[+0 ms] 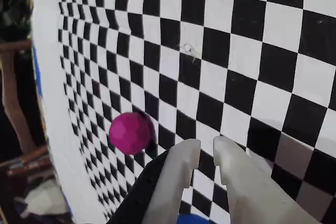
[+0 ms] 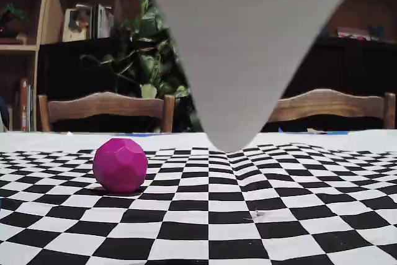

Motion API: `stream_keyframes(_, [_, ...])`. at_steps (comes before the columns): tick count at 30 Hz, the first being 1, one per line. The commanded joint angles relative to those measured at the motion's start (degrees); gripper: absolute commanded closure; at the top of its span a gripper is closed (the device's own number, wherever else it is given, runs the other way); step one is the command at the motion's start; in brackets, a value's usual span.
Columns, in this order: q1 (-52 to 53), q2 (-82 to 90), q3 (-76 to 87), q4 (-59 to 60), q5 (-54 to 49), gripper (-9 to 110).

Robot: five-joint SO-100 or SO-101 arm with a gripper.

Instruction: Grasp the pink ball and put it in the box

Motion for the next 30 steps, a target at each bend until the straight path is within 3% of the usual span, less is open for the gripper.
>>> stream_keyframes(1, [0.00,1.05,0.26,0.18,-0.35,101])
stream_keyframes(30, [-0.18,1.05,0.35,-1.58,-0.35,101])
